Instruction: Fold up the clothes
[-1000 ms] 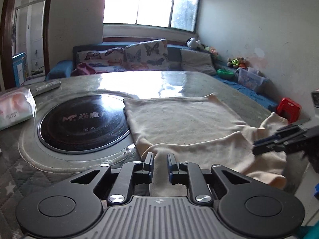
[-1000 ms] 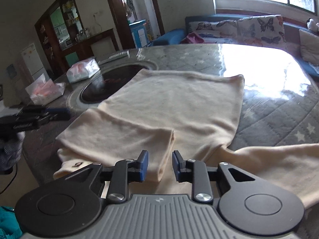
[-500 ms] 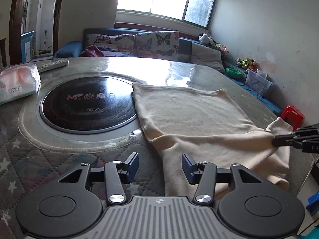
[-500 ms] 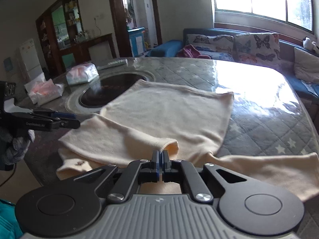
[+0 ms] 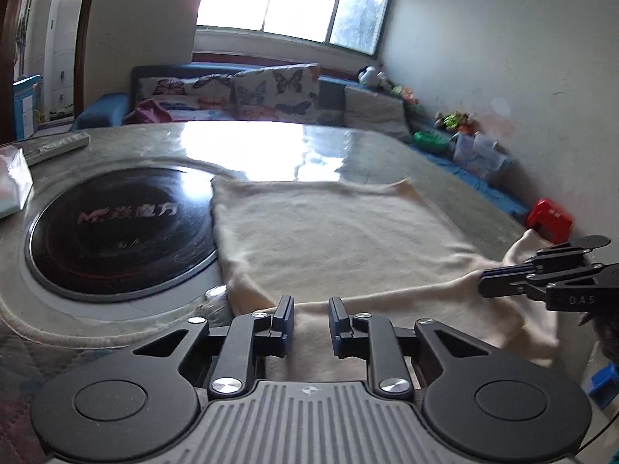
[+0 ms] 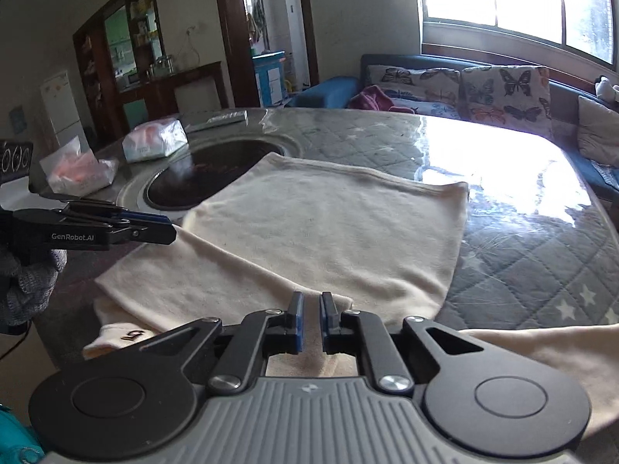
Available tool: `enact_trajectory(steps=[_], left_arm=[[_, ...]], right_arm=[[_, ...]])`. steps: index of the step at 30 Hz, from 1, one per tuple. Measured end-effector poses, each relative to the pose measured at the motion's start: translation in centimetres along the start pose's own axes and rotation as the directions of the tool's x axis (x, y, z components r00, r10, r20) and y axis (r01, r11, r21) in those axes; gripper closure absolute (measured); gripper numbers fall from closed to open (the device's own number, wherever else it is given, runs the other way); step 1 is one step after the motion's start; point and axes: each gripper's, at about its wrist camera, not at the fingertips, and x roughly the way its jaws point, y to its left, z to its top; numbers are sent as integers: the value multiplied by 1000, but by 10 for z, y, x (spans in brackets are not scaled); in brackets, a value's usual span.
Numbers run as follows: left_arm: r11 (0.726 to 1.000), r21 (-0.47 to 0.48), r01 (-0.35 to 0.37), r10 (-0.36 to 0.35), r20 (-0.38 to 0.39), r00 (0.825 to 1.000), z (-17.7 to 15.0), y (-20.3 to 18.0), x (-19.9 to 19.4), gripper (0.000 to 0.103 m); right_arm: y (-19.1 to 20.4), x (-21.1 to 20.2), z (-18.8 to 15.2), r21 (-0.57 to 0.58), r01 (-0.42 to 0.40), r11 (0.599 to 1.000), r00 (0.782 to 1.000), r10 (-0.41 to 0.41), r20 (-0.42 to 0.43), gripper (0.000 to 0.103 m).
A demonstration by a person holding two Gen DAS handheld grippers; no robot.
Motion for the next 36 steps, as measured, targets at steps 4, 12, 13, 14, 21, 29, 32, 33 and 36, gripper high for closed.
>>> enact_trajectory(steps=[4, 12, 13, 14, 21, 29, 32, 33, 36], left_arm=[[1000, -11, 13, -13, 5, 1000, -2, 1, -3, 86], [999, 38, -1, 1, -3, 1000, 2, -15, 2, 86], [999, 42, -3, 4, -3, 1000, 2, -15, 1, 86], [999, 45, -2, 2, -1, 1000, 2, -17, 0, 85], [996, 79, 49, -50, 11, 999, 7, -38, 1, 84], [985, 133, 108, -107, -12, 994, 9, -67, 13, 72], [982, 146, 116, -114, -17, 993, 7, -76, 15, 71], [982, 148, 117, -116, -19, 993, 7, -78, 16, 71], [980, 155, 121, -118, -25, 993, 7, -83, 17, 70]], right_arm=[[-5, 4, -5, 14, 10, 1000, 1000, -10, -15, 94], [-4, 10, -3, -9, 32, 999, 999, -32, -1, 93], [-2, 7, -5, -21, 44, 999, 999, -44, 4, 93], [-2, 3, -6, -29, 45, 999, 999, -45, 10, 93], [1, -22, -27, -60, 31, 998, 999, -33, -28, 93], [-64, -72, -44, 178, 247, 953, 964, -260, 51, 86], [-101, -83, -56, 278, 352, 894, 927, -374, 28, 85], [-114, -87, -60, 310, 384, 870, 912, -409, 18, 82], [-141, -92, -70, 382, 433, 817, 883, -469, 1, 78]])
